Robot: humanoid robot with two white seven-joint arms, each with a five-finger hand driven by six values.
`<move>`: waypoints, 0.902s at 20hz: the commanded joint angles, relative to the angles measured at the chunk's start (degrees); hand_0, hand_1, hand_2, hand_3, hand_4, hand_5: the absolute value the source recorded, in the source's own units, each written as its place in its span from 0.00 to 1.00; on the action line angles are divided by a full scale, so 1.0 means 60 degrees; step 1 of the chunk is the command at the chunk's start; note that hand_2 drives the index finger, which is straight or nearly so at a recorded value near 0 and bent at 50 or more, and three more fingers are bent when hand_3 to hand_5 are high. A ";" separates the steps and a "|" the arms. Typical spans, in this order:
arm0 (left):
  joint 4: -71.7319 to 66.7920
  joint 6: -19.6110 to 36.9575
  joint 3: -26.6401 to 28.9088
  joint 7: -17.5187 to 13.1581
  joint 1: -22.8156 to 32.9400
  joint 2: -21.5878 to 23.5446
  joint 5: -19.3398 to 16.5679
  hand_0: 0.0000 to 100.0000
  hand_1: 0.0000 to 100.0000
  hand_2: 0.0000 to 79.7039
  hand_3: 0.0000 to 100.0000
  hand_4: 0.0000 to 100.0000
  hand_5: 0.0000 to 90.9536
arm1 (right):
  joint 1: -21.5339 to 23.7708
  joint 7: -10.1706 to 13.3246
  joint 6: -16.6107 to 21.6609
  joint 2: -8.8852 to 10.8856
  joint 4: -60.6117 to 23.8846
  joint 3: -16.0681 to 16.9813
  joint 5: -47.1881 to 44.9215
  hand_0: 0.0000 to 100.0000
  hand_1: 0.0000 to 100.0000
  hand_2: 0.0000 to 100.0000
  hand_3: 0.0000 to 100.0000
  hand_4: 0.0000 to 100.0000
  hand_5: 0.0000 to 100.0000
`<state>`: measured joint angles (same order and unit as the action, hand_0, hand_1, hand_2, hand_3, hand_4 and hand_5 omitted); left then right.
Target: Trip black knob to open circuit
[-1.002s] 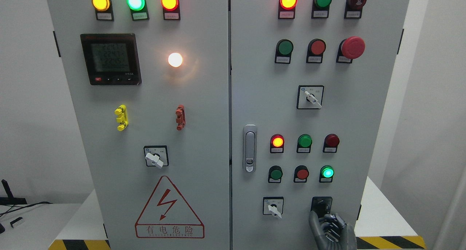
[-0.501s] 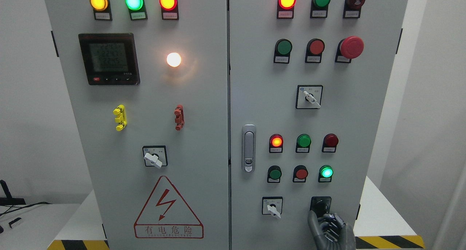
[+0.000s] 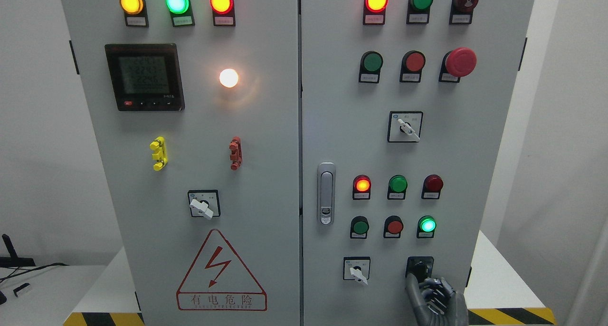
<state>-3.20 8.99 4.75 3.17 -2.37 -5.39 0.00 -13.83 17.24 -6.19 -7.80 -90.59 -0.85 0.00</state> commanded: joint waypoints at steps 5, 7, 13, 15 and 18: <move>0.0005 -0.0005 0.0000 0.0000 0.0000 -0.0009 -0.0293 0.12 0.39 0.00 0.00 0.00 0.00 | 0.0020 0.0028 -0.0112 -0.0003 0.0011 -0.0121 0.0204 0.27 0.68 0.58 0.87 0.89 0.98; -0.0009 -0.0005 0.0000 0.0000 0.0000 0.0005 -0.0293 0.12 0.39 0.00 0.00 0.00 0.00 | 0.0020 0.0028 -0.0112 -0.0003 0.0011 -0.0107 0.0322 0.26 0.68 0.57 0.86 0.89 0.98; 0.0005 -0.0005 0.0000 0.0000 0.0000 0.0005 -0.0293 0.12 0.39 0.00 0.00 0.00 0.00 | 0.0020 0.0028 -0.0112 -0.0003 0.0011 -0.0107 0.0468 0.25 0.69 0.56 0.86 0.88 0.98; 0.0005 -0.0005 0.0000 0.0000 0.0000 0.0005 -0.0293 0.12 0.39 0.00 0.00 0.00 0.00 | 0.0020 0.0028 -0.0112 -0.0003 0.0011 -0.0107 0.0717 0.25 0.70 0.56 0.86 0.88 0.98; 0.0005 -0.0005 0.0000 0.0000 0.0000 -0.0009 -0.0293 0.12 0.39 0.00 0.00 0.00 0.00 | 0.0020 0.0028 -0.0097 -0.0003 0.0011 -0.0107 0.0967 0.25 0.71 0.55 0.86 0.88 0.98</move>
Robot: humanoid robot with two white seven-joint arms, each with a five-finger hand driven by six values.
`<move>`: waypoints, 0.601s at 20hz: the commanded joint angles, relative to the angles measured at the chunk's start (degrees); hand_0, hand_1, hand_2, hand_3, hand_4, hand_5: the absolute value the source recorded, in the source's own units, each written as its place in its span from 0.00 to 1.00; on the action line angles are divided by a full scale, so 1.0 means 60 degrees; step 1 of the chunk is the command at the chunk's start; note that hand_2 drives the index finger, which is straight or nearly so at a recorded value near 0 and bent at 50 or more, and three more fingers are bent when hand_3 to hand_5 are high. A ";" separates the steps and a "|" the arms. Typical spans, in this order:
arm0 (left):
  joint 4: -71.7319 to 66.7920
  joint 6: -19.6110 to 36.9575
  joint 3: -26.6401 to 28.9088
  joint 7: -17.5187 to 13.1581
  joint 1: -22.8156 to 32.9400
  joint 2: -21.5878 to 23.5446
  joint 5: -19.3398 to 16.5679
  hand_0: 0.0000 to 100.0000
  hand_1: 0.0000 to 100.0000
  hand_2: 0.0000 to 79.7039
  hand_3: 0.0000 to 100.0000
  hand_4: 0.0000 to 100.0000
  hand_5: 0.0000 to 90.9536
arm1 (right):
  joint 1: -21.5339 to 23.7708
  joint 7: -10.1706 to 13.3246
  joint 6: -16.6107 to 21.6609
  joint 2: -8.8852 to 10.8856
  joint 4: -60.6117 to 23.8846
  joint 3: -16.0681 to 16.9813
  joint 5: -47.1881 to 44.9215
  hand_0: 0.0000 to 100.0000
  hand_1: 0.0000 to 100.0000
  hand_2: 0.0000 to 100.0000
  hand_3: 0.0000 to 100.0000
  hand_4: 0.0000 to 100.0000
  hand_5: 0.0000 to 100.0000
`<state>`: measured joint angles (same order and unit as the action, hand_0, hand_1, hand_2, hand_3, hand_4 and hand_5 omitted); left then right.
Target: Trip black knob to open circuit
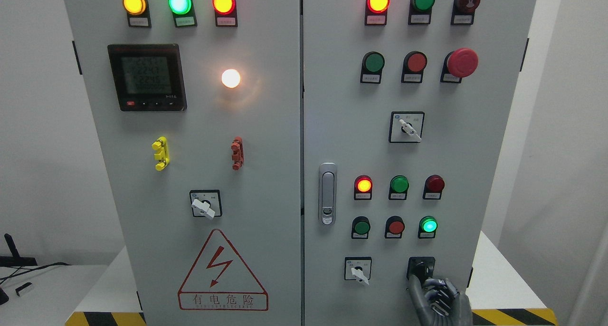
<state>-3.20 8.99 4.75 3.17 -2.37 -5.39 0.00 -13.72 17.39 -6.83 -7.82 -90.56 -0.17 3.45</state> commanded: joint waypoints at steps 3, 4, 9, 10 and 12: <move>0.0005 -0.0005 0.0000 -0.0001 0.0000 0.0005 -0.0293 0.12 0.39 0.00 0.00 0.00 0.00 | 0.0002 0.0002 0.0010 -0.0001 0.0005 -0.0221 0.0449 0.25 0.72 0.55 0.86 0.88 0.98; -0.0009 -0.0005 0.0000 -0.0001 0.0000 -0.0009 -0.0293 0.12 0.39 0.00 0.00 0.00 0.00 | 0.0002 0.0002 0.0010 -0.0001 0.0005 -0.0221 0.0537 0.25 0.72 0.55 0.86 0.88 0.98; 0.0005 -0.0005 0.0000 -0.0001 0.0000 0.0005 -0.0293 0.12 0.39 0.00 0.00 0.00 0.00 | 0.0002 0.0002 0.0039 -0.0001 0.0005 -0.0221 0.0684 0.25 0.73 0.54 0.86 0.87 0.98; 0.0005 -0.0005 0.0000 -0.0001 0.0000 0.0005 -0.0293 0.12 0.39 0.00 0.00 0.00 0.00 | 0.0002 0.0016 0.0039 -0.0001 0.0005 -0.0221 0.0699 0.25 0.73 0.54 0.86 0.87 0.98; 0.0005 -0.0005 0.0000 -0.0001 0.0000 0.0005 -0.0293 0.12 0.39 0.00 0.00 0.00 0.00 | 0.0002 0.0016 0.0039 -0.0001 0.0005 -0.0221 0.0859 0.24 0.73 0.55 0.86 0.87 0.98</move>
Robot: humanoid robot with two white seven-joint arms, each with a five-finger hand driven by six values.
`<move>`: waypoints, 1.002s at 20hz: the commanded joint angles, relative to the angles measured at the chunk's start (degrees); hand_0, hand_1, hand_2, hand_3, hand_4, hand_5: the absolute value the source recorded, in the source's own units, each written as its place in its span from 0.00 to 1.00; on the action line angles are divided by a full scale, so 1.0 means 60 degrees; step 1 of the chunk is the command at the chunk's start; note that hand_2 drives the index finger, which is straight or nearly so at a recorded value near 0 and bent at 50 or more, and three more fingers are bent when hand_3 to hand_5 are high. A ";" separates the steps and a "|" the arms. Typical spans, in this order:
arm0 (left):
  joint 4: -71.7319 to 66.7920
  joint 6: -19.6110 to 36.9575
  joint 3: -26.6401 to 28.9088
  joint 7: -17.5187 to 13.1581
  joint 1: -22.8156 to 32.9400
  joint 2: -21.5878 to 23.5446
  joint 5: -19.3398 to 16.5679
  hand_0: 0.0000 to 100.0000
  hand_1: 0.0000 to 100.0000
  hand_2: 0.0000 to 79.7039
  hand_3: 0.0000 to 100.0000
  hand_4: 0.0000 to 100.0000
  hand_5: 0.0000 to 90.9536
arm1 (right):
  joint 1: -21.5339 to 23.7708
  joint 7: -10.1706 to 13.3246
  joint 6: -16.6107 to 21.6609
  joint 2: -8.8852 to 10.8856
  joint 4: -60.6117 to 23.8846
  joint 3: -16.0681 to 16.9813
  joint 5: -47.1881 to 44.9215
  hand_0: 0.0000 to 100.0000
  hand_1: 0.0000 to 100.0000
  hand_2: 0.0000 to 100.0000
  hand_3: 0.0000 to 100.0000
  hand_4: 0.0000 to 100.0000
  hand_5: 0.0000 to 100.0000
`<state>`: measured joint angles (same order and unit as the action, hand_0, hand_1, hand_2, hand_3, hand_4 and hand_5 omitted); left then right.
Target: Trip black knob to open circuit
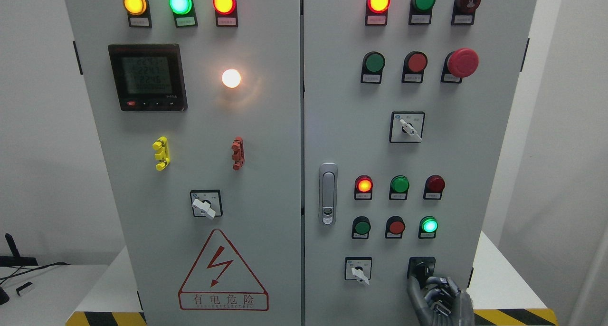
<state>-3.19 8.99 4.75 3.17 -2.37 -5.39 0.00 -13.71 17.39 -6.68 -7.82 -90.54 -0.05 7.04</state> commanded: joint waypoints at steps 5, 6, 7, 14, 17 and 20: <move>0.0004 -0.0005 0.0000 -0.0001 0.0000 0.0005 -0.0293 0.12 0.39 0.00 0.00 0.00 0.00 | 0.0000 0.0031 0.0058 0.0000 0.0046 -0.0225 0.0716 0.24 0.74 0.55 0.86 0.87 0.98; -0.0011 -0.0005 0.0000 -0.0001 0.0000 -0.0009 -0.0293 0.12 0.39 0.00 0.00 0.00 0.00 | 0.0015 0.0031 0.0058 0.0000 0.0046 -0.0225 0.0716 0.24 0.74 0.55 0.86 0.87 0.98; 0.0004 -0.0005 0.0000 -0.0001 0.0000 -0.0010 -0.0293 0.12 0.39 0.00 0.00 0.00 0.00 | 0.0015 0.0031 0.0058 0.0000 0.0046 -0.0225 0.0730 0.25 0.75 0.55 0.86 0.87 0.98; -0.0011 -0.0005 0.0000 -0.0001 0.0000 0.0005 -0.0293 0.12 0.39 0.00 0.00 0.00 0.00 | 0.0015 0.0075 0.0087 0.0000 0.0104 -0.0211 0.1154 0.26 0.76 0.54 0.85 0.86 0.97; -0.0011 -0.0005 0.0000 -0.0001 0.0000 0.0005 -0.0293 0.12 0.39 0.00 0.00 0.00 0.00 | 0.0015 0.0075 0.0088 0.0000 0.0119 -0.0181 0.1199 0.26 0.76 0.54 0.85 0.86 0.97; -0.0011 -0.0005 0.0000 -0.0001 0.0000 0.0005 -0.0293 0.12 0.39 0.00 0.00 0.00 0.00 | 0.0015 0.0089 0.0088 0.0000 0.0119 -0.0167 0.1214 0.27 0.77 0.54 0.84 0.86 0.97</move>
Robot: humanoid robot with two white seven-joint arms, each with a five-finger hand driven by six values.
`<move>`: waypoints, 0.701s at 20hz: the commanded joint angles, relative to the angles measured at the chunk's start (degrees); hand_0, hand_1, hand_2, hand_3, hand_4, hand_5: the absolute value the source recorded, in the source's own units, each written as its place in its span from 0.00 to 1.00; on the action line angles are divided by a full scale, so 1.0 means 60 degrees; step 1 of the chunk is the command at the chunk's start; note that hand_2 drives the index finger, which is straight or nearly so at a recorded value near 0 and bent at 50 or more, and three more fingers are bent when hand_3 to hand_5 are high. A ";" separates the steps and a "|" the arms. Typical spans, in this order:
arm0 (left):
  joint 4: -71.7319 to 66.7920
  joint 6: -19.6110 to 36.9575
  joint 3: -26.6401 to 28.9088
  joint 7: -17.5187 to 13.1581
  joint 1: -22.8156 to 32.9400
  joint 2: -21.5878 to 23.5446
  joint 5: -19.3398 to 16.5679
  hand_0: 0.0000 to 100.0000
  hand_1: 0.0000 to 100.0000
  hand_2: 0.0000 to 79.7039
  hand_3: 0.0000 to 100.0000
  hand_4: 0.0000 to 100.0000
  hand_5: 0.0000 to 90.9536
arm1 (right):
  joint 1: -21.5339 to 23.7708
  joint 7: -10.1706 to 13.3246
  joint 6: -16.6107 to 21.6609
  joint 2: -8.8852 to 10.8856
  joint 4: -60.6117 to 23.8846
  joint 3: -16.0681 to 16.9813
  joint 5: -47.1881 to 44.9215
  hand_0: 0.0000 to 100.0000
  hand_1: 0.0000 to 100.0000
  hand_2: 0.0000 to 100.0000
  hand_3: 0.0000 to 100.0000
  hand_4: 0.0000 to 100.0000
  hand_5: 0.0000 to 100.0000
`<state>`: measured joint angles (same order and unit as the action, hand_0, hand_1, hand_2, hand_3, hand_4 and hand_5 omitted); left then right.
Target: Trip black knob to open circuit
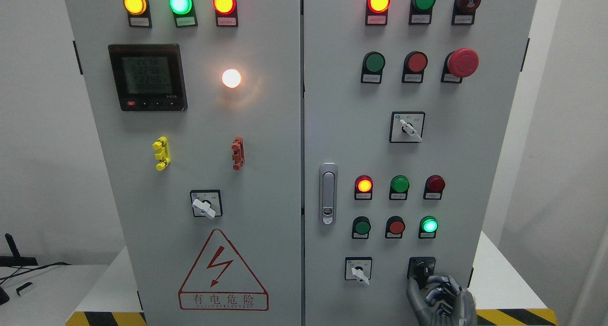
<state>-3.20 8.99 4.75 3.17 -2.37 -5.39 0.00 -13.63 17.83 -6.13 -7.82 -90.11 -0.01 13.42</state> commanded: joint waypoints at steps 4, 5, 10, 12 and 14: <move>-0.0009 -0.0005 0.0000 -0.0001 0.0000 0.0005 -0.0293 0.12 0.39 0.00 0.00 0.00 0.00 | 0.0002 0.0017 0.0055 0.0000 0.0033 -0.0160 0.0355 0.27 0.77 0.54 0.84 0.86 0.97; 0.0005 -0.0005 0.0000 -0.0001 0.0000 -0.0009 -0.0293 0.12 0.39 0.00 0.00 0.00 0.00 | 0.0002 0.0031 0.0084 0.0000 0.0048 -0.0145 0.0473 0.27 0.77 0.54 0.84 0.86 0.97; 0.0005 -0.0005 0.0000 -0.0001 0.0000 0.0005 -0.0293 0.12 0.39 0.00 0.00 0.00 0.00 | 0.0002 0.0031 0.0099 0.0000 0.0048 -0.0101 0.0591 0.27 0.77 0.54 0.84 0.85 0.97; -0.0009 -0.0005 0.0000 -0.0001 0.0000 0.0005 -0.0293 0.12 0.39 0.00 0.00 0.00 0.00 | 0.0002 0.0031 0.0099 0.0000 0.0048 -0.0101 0.0606 0.27 0.77 0.54 0.84 0.85 0.97; 0.0005 -0.0005 0.0000 -0.0001 0.0000 -0.0009 -0.0293 0.12 0.39 0.00 0.00 0.00 0.00 | 0.0002 0.0046 0.0099 0.0000 0.0048 -0.0101 0.0649 0.27 0.77 0.53 0.84 0.85 0.97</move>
<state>-3.19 8.99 4.75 3.17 -2.37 -5.40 0.00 -13.62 18.04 -5.57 -7.82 -89.91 0.00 16.55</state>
